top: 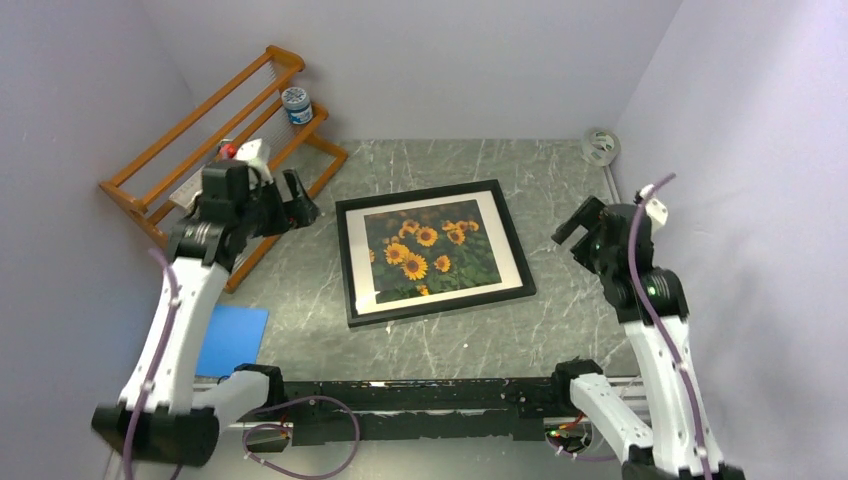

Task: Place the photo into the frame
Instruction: Reset both arms

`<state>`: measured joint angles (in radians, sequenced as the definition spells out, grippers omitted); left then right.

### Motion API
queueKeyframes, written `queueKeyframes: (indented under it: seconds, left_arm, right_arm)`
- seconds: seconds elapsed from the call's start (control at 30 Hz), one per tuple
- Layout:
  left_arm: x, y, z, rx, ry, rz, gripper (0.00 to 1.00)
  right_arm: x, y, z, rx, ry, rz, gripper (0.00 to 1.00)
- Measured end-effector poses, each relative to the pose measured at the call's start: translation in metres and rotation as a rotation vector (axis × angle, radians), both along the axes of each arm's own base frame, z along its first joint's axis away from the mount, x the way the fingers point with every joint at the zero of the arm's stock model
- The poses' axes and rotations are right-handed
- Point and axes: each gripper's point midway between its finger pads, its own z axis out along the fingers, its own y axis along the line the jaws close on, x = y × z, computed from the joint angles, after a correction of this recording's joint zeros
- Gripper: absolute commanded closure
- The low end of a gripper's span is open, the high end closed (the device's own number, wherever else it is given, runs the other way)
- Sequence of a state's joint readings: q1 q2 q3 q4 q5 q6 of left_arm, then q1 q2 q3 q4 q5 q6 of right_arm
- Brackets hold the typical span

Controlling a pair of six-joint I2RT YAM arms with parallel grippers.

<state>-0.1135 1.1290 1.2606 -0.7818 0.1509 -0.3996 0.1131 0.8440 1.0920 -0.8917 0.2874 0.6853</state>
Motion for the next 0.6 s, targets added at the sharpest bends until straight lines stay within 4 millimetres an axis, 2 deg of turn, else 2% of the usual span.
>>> queueKeyframes:
  seconds: [0.17,0.33,0.6]
  left_arm:
    - [-0.050,0.012,0.034,0.008,-0.139,0.026,0.06]
    - [-0.090,0.024,0.056,0.029,-0.237,0.058,0.06]
    - [-0.123,0.043,0.072,0.069,-0.281,0.125,0.06]
  right_arm:
    - [-0.033,-0.007,0.021,0.002,-0.073,-0.021,0.01]
    - [-0.047,-0.017,0.044,-0.028,-0.105,-0.056,0.01]
    - [-0.068,-0.029,0.082,-0.068,-0.210,-0.081,0.01]
